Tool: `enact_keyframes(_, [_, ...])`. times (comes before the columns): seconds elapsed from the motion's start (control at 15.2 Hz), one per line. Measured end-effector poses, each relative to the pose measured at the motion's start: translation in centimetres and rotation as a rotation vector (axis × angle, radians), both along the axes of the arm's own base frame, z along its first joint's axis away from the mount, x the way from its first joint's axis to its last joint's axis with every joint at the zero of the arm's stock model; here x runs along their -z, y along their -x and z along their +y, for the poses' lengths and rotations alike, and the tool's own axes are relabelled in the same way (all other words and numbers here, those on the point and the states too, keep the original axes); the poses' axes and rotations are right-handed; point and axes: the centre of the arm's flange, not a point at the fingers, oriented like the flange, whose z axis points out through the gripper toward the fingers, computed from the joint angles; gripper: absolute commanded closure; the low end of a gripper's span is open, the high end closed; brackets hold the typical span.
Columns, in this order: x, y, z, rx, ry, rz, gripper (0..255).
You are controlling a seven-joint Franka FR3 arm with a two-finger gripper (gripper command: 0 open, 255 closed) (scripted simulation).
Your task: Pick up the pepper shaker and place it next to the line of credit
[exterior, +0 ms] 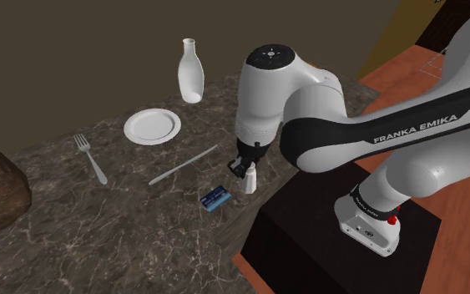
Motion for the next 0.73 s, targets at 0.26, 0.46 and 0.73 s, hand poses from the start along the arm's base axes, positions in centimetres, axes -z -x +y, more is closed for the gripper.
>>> enact_keyframes(0.26, [1.11,-0.01,-0.05,0.0,0.0,0.0,255])
enact_keyframes(0.46, [1.17,-0.01,-0.07,0.0,0.0,0.0,255])
enact_keyframes(0.73, [1.18,-0.01,-0.07,0.0,0.0,0.0,0])
